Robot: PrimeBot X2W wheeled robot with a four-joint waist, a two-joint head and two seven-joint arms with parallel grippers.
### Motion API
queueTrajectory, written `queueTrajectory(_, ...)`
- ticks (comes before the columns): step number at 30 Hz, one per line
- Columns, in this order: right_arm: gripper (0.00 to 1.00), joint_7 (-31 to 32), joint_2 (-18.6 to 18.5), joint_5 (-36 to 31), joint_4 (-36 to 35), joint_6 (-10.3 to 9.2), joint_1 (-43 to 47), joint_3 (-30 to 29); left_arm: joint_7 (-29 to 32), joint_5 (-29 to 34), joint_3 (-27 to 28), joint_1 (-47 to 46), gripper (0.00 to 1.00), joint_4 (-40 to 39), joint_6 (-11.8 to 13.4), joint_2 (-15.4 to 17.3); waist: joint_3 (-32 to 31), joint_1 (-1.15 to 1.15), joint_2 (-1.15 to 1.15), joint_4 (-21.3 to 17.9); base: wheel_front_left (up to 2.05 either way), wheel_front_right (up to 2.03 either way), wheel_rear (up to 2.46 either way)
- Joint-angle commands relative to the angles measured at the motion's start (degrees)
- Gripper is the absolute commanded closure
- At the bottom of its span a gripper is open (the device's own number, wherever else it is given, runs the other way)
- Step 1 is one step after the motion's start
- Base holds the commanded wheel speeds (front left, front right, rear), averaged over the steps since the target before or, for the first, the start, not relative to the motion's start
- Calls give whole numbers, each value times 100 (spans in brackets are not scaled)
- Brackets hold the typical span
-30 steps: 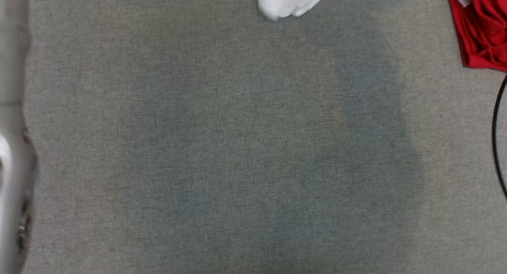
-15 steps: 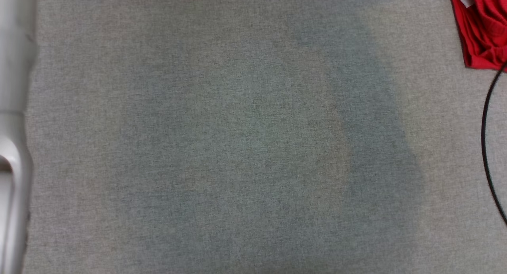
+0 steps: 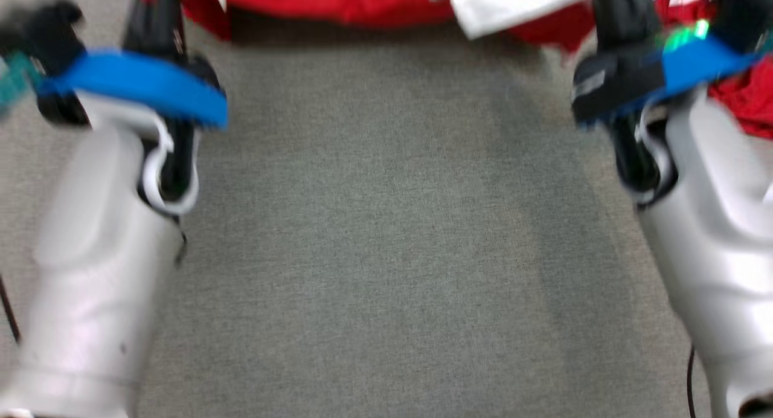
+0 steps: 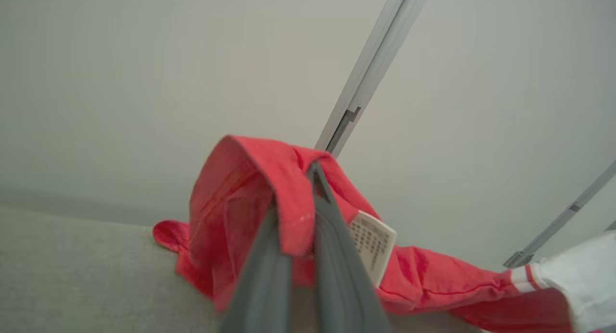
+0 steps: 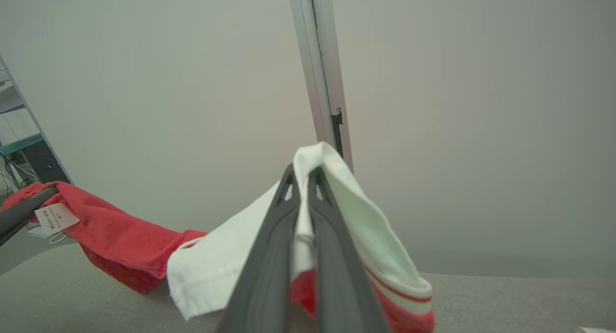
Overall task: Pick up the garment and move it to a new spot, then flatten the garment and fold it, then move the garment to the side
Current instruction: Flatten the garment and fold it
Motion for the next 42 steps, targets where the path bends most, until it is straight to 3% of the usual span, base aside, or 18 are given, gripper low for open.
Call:
queueTrajectory(1,100,-23,-46,40,-146,3,414,41,-23,94,143,358,100,-162,24,-59,-123,1,0,-31,0,0,0)
queueTrajectory(9,100,-13,-105,302,-977,3,2534,-52,-24,445,736,2468,100,-947,23,-396,-700,1,0,-52,0,0,0)
queueTrajectory(16,100,296,-68,378,-1648,3,4216,-521,-25,673,1033,4064,100,-1404,69,-660,-1154,1,0,-25,0,0,0)
queueTrajectory(22,100,686,62,282,-2301,3,5291,-951,-25,704,1196,4830,100,-1708,134,-775,-1398,1,0,23,0,0,0)
queueTrajectory(27,100,1287,389,57,-3168,3,6407,-1476,-18,744,1127,5487,100,-1981,168,-843,-1576,1,0,127,0,0,0)
queueTrajectory(33,100,1610,614,-86,-3520,3,6733,-1688,38,767,1058,5649,100,-1949,197,-815,-1575,1,0,143,0,0,0)
queueTrajectory(42,100,1887,617,-229,-3350,3,6083,-1707,196,750,967,5418,100,-1906,171,-717,-1559,1,0,110,0,0,0)
